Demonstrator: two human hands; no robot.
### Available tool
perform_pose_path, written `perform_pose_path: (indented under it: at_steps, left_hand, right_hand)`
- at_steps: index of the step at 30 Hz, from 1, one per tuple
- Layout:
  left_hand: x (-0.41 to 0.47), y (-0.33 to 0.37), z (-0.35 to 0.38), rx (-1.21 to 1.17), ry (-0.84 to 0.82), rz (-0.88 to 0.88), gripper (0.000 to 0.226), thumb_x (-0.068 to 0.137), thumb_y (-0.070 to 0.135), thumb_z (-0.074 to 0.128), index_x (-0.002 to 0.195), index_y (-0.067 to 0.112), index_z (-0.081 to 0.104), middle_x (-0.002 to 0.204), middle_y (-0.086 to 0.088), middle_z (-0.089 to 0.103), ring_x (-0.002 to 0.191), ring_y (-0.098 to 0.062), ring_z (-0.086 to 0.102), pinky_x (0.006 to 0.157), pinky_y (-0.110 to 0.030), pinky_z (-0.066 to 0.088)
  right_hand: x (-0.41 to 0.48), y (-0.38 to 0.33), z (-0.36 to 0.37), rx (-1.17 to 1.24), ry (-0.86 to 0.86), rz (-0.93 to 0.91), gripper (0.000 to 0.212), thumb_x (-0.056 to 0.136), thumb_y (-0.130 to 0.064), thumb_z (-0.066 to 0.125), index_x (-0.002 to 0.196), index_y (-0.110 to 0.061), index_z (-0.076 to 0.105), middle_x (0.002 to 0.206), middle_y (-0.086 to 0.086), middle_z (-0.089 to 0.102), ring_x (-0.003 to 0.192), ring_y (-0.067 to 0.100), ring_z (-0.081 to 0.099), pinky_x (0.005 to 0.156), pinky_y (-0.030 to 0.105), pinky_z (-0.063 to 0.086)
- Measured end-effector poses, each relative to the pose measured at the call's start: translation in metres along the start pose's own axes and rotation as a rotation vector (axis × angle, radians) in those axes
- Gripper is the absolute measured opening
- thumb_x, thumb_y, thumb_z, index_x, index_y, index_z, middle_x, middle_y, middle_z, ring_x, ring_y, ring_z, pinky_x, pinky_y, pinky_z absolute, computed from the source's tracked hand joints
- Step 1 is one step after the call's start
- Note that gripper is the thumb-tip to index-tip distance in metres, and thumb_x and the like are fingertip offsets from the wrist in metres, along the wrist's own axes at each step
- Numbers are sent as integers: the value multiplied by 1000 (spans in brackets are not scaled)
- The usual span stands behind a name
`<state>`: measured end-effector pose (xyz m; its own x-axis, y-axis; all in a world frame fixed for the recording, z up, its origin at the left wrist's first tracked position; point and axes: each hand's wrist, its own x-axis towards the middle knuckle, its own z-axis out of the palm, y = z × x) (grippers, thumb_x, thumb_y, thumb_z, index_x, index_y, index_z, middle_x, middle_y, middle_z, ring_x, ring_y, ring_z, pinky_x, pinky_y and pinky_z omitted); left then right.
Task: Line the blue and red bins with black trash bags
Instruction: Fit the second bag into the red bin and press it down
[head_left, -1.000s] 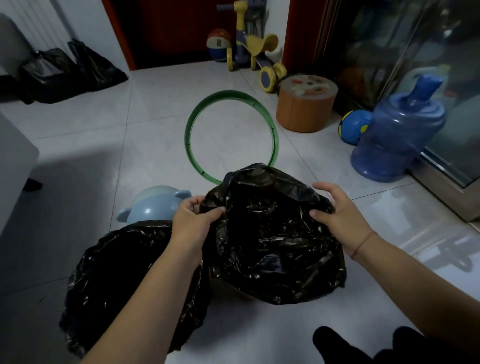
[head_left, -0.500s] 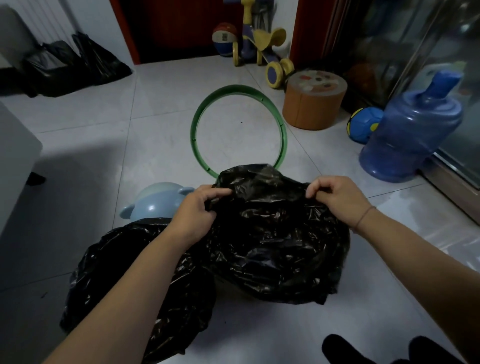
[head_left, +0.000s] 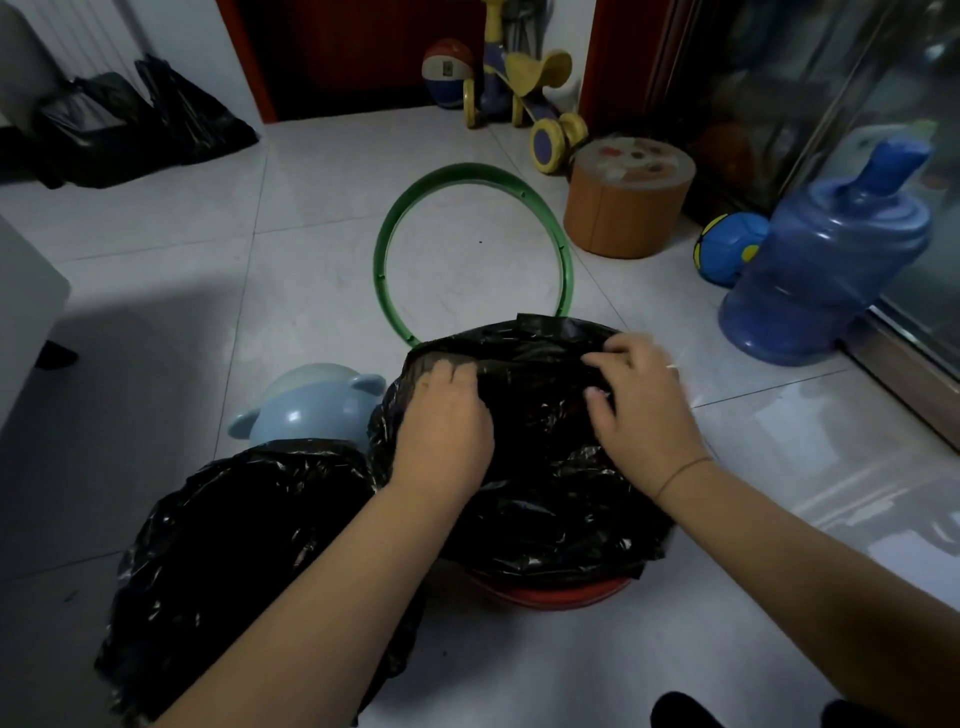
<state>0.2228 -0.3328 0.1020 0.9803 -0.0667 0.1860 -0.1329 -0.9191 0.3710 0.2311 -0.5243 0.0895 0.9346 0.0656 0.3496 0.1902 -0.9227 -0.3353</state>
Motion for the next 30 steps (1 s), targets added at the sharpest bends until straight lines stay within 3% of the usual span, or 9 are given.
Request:
perform_pose_path:
  at_steps: [3, 6, 9, 13, 17, 20, 23, 27, 30]
  left_hand:
    - [-3, 0, 22, 109, -87, -113, 59, 97, 43, 39, 144, 11, 29, 141, -10, 41, 130, -29, 33, 104, -39, 30]
    - [-3, -6, 35, 82, -115, -162, 72, 92, 62, 27, 150, 21, 15, 151, -6, 32, 139, -29, 23, 108, -49, 24]
    - [3, -14, 41, -68, -184, -276, 79, 84, 74, 20, 150, 30, 11, 154, -5, 29, 140, -32, 24, 107, -54, 24]
    - [10, -30, 41, -241, -218, -374, 84, 80, 79, 19, 147, 30, 26, 142, -7, 47, 128, -28, 45, 97, -43, 38]
    - [15, -42, 39, -426, -286, -528, 85, 81, 79, 20, 141, 23, 40, 139, -7, 51, 127, -29, 46, 95, -39, 36]
    - [12, -45, 40, -502, -256, -555, 86, 80, 80, 18, 139, 23, 44, 140, -7, 51, 128, -28, 45, 100, -42, 35]
    - [3, -43, 39, -602, -177, -556, 84, 80, 81, 19, 138, 26, 45, 139, -7, 52, 128, -28, 45, 100, -42, 35]
    - [-6, -38, 41, -690, -86, -603, 77, 85, 75, 23, 136, 24, 47, 139, -8, 51, 129, -28, 44, 94, -37, 33]
    - [-5, -35, 41, -759, -52, -681, 77, 88, 71, 21, 134, 16, 50, 138, -10, 51, 124, -26, 46, 91, -35, 31]
  right_hand:
    - [-3, -2, 20, 20, -245, 97, 54, 95, -45, 39, 141, -17, 39, 144, 7, 37, 132, 27, 34, 114, 45, 20]
    - [-4, 4, 34, -77, -287, 158, 65, 91, -60, 21, 146, -27, 26, 151, 1, 29, 139, 23, 24, 114, 49, 8]
    - [1, 6, 39, -106, -299, 173, 72, 86, -67, 14, 146, -29, 25, 151, 1, 31, 137, 26, 28, 111, 50, 18]
    - [8, 15, 39, -98, -338, 288, 73, 85, -72, 18, 141, -27, 34, 140, 8, 45, 122, 35, 46, 98, 46, 41]
    - [26, 31, 31, 95, -430, 452, 79, 85, -73, 13, 119, -17, 56, 115, 13, 62, 97, 28, 55, 81, 36, 42]
    - [29, 40, 27, 308, -458, 473, 80, 90, -67, 12, 112, -9, 62, 110, 14, 61, 95, 24, 51, 83, 32, 36]
    - [15, 48, 23, 511, -406, 517, 84, 81, -76, 13, 108, -16, 65, 104, 4, 61, 95, 19, 53, 86, 29, 34]
    - [-1, 56, 22, 884, -363, 692, 86, 67, -88, 20, 101, -29, 73, 105, 4, 71, 103, 18, 63, 97, 35, 43]
    - [-6, 59, 25, 1064, -351, 792, 86, 73, -85, 25, 111, -22, 70, 110, 11, 70, 107, 25, 64, 103, 42, 44]
